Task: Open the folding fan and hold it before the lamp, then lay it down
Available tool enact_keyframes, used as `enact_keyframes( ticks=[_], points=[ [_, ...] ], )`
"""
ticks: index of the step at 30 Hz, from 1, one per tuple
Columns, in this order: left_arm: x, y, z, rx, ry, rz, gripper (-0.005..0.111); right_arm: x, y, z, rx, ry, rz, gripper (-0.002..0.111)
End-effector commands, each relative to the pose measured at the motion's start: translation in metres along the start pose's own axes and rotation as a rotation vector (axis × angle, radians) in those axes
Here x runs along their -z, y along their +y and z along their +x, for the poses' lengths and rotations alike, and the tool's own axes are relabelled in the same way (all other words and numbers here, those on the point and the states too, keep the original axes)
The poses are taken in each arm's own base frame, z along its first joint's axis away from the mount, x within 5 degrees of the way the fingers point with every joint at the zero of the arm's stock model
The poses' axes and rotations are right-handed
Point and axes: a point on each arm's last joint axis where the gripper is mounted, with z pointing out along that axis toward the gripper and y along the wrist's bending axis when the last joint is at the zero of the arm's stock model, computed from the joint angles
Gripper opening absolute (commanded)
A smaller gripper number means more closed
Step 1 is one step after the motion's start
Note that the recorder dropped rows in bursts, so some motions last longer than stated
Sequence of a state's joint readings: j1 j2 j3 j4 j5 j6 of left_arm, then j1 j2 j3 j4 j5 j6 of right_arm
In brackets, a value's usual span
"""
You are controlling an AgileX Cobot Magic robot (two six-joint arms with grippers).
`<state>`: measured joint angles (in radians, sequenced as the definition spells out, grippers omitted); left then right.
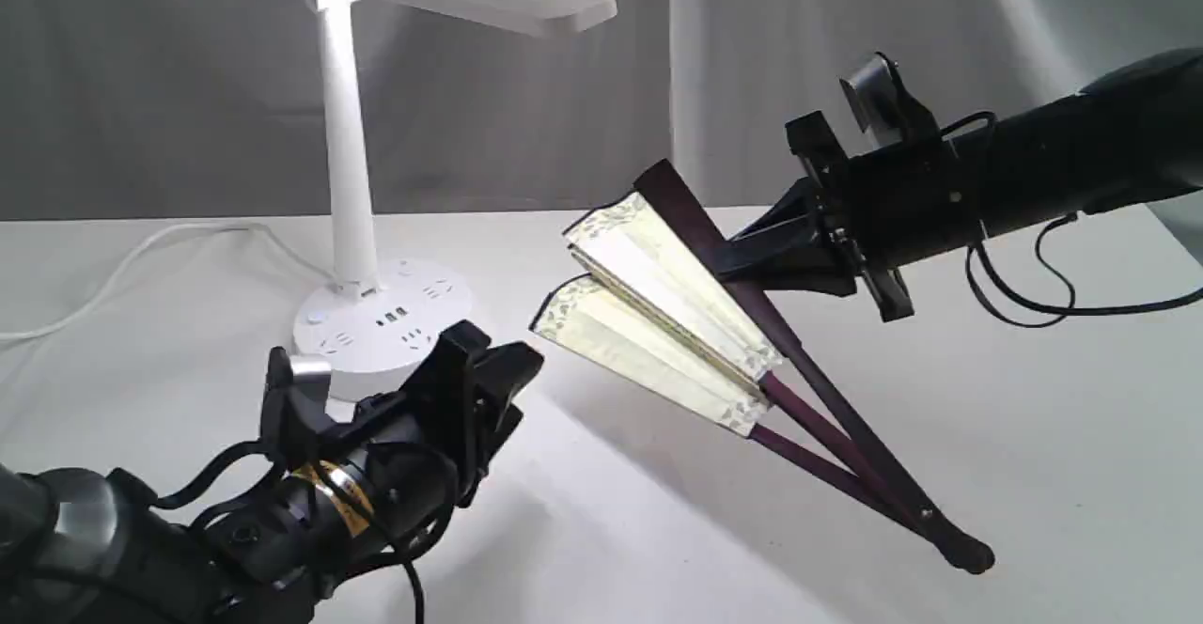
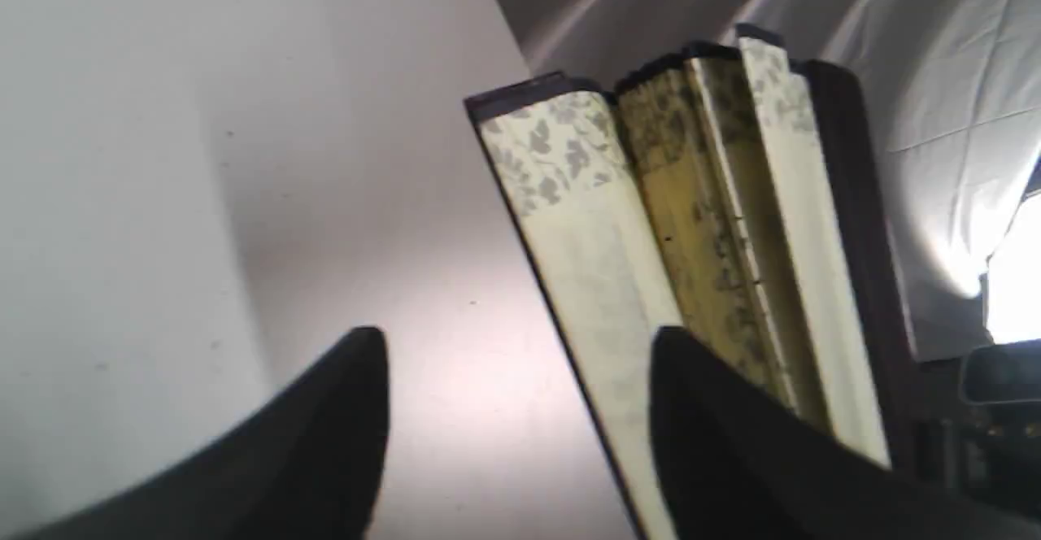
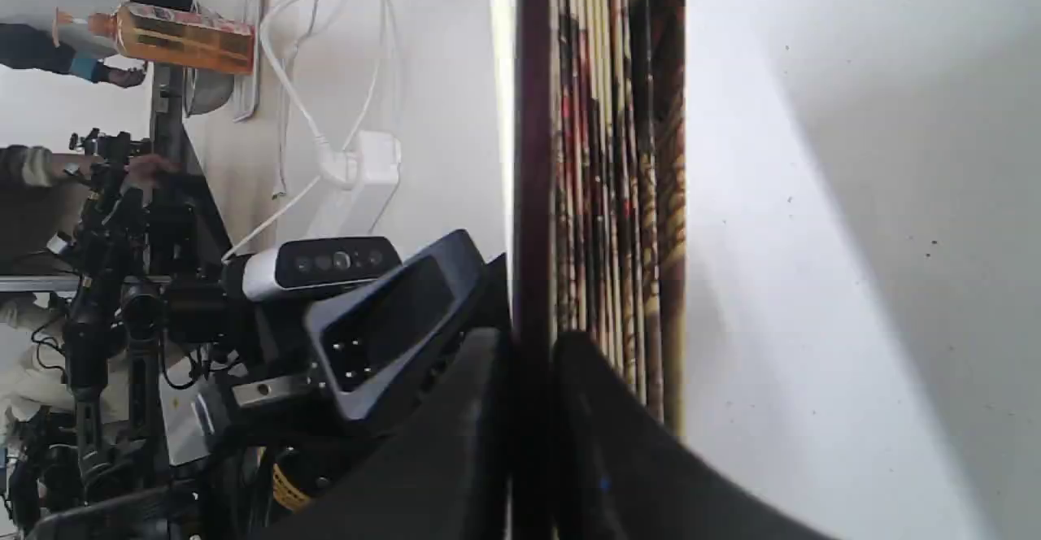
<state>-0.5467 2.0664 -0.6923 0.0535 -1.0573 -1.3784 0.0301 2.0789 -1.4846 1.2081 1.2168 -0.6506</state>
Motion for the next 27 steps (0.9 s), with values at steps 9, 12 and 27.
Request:
enact_keyframes(
  ticks=[9, 12, 27],
  points=[
    [-0.028, -0.007, 0.0, 0.229, 0.016, 0.128, 0.068, 0.0, 0.011, -0.002, 0.014, -0.035, -0.058, 0.0],
    [-0.036, -0.006, -0.001, 0.271, 0.014, 0.144, 0.068, -0.003, 0.013, -0.001, 0.041, -0.03, -0.063, 0.0],
    [-0.054, 0.001, 0.002, 0.323, 0.047, 0.205, 0.038, -0.005, 0.015, -0.001, 0.063, -0.038, -0.076, 0.0]
  ],
)
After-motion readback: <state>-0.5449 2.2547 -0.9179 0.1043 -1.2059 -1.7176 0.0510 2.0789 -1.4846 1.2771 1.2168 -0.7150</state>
